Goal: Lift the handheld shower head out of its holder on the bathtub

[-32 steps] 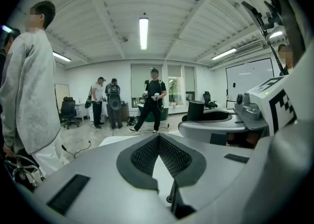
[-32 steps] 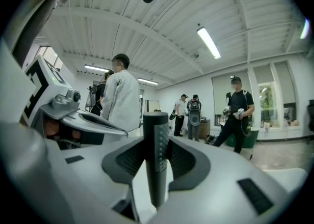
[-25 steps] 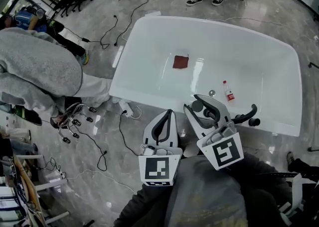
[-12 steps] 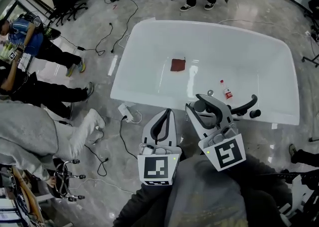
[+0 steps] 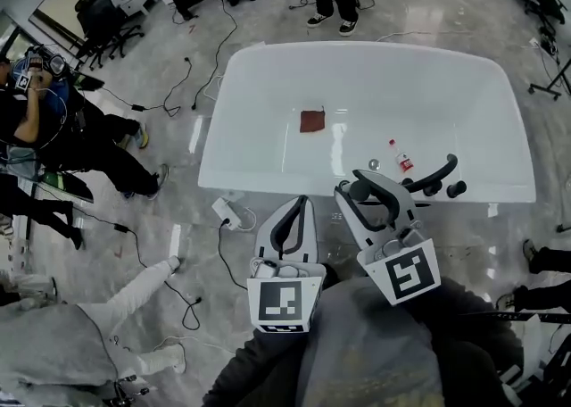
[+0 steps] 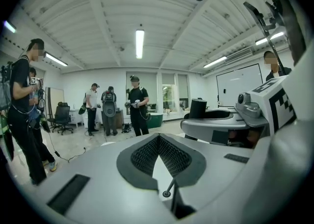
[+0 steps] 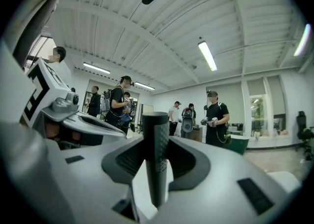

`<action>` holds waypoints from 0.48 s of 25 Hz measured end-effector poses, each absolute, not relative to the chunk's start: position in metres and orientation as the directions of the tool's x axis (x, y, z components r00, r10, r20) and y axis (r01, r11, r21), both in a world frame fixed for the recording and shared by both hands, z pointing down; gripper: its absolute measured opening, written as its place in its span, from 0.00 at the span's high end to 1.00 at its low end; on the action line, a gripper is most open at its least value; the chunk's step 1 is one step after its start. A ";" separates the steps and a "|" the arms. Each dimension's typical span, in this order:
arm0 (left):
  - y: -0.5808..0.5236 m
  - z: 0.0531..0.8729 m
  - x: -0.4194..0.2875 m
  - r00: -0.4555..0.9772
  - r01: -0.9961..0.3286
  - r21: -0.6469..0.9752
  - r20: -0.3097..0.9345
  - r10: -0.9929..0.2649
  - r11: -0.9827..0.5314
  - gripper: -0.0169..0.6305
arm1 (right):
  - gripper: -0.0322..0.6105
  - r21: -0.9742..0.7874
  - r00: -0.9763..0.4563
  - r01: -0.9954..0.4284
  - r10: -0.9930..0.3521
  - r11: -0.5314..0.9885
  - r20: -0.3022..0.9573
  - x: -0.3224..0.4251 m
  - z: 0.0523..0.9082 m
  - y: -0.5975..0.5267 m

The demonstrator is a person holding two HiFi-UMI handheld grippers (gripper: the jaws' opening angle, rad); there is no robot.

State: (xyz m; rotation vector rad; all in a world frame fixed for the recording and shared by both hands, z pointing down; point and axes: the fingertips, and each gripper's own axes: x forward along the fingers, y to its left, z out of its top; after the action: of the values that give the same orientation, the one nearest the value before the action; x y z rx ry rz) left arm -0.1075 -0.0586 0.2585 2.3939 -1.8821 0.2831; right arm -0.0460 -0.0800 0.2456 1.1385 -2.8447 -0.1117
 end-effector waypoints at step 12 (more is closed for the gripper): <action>-0.057 0.259 -0.104 0.233 -0.969 -0.044 0.190 -0.954 -0.245 0.97 | 0.73 0.105 -0.730 -0.675 -0.682 0.731 0.054 -0.046 0.249 -0.079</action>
State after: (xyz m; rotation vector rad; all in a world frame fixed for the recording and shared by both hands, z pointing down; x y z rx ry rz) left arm -0.1044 -0.0572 0.2589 2.3999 -1.8765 0.2723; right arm -0.0458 -0.0786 0.2486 1.1150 -2.8389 -0.1197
